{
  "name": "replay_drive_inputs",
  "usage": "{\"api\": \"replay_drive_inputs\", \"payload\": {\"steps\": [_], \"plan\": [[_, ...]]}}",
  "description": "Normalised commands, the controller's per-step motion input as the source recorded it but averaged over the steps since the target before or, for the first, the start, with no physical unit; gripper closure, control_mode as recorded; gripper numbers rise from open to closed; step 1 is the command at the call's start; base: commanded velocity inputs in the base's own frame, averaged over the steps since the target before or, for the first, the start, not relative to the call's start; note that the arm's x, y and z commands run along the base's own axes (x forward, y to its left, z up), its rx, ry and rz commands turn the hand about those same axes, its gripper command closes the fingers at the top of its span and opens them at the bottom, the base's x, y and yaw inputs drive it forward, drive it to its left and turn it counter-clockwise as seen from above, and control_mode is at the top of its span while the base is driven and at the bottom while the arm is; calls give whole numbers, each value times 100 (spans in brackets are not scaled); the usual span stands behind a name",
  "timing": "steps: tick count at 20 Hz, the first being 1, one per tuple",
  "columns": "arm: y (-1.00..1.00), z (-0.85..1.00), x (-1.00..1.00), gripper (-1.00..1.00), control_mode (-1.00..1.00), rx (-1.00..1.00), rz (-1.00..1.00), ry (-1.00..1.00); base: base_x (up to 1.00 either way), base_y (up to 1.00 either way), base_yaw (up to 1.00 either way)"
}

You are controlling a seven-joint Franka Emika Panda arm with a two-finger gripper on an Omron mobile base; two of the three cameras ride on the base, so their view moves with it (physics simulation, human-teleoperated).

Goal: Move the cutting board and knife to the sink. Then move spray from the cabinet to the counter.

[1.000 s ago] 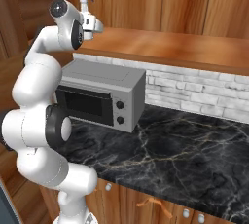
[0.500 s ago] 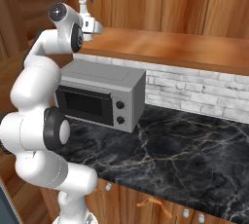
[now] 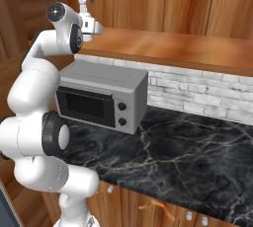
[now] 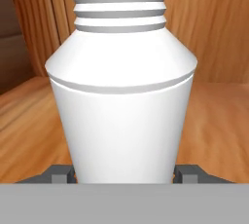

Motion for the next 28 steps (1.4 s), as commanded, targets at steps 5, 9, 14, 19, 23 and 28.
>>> {"api": "replay_drive_inputs", "payload": {"steps": [5,9,14,19,23,28], "plan": [[3,5,-15,100,-100,0,-2,0,0,0,0],[4,7,-19,100,-100,0,-1,0,0,0,0],[5,5,-22,100,-100,0,0,0,0,0,0],[5,3,-27,100,-100,0,0,0,0,0,0],[5,1,-35,100,-100,0,0,0,0,0,0],[4,3,-36,100,-100,0,0,0,0,0,0]]}}
